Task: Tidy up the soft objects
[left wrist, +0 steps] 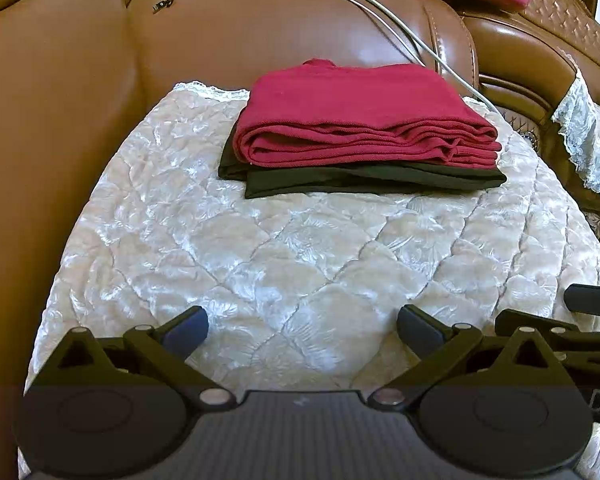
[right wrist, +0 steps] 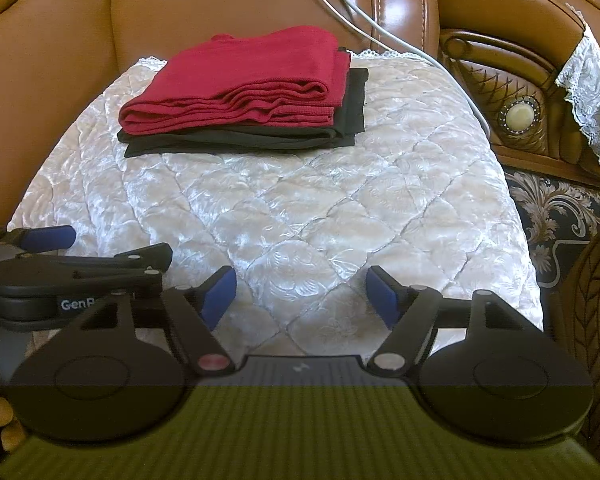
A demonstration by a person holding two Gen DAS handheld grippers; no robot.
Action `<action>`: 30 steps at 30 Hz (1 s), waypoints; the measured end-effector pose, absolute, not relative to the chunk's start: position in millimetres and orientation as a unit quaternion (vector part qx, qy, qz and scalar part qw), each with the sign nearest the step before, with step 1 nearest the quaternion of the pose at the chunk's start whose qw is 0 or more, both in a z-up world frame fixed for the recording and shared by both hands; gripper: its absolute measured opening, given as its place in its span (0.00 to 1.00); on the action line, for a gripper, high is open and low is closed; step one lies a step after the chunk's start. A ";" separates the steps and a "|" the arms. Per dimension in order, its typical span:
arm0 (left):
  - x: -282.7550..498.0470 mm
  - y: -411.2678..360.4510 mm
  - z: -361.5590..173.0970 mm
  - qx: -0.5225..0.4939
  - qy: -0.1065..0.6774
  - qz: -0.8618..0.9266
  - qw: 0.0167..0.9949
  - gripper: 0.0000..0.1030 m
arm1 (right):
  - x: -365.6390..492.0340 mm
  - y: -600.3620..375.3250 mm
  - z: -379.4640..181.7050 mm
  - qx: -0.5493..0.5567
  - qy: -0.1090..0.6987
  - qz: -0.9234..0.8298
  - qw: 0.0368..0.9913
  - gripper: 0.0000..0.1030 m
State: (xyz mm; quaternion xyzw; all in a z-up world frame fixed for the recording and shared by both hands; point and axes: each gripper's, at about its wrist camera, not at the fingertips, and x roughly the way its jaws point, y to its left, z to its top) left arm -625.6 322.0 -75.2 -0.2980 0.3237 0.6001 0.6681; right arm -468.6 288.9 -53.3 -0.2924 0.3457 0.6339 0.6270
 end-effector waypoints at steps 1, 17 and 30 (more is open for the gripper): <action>-625.9 321.8 -75.4 -0.298 0.323 0.600 0.669 1.00 | -468.5 289.0 -53.4 -0.292 0.346 0.634 0.627 0.78; -630.1 320.4 -77.1 -0.295 0.309 0.603 0.674 1.00 | -470.1 288.5 -54.9 -0.282 0.345 0.635 0.631 0.84; -629.8 320.1 -77.6 -0.292 0.307 0.604 0.675 1.00 | -470.6 288.4 -54.9 -0.285 0.343 0.636 0.630 0.84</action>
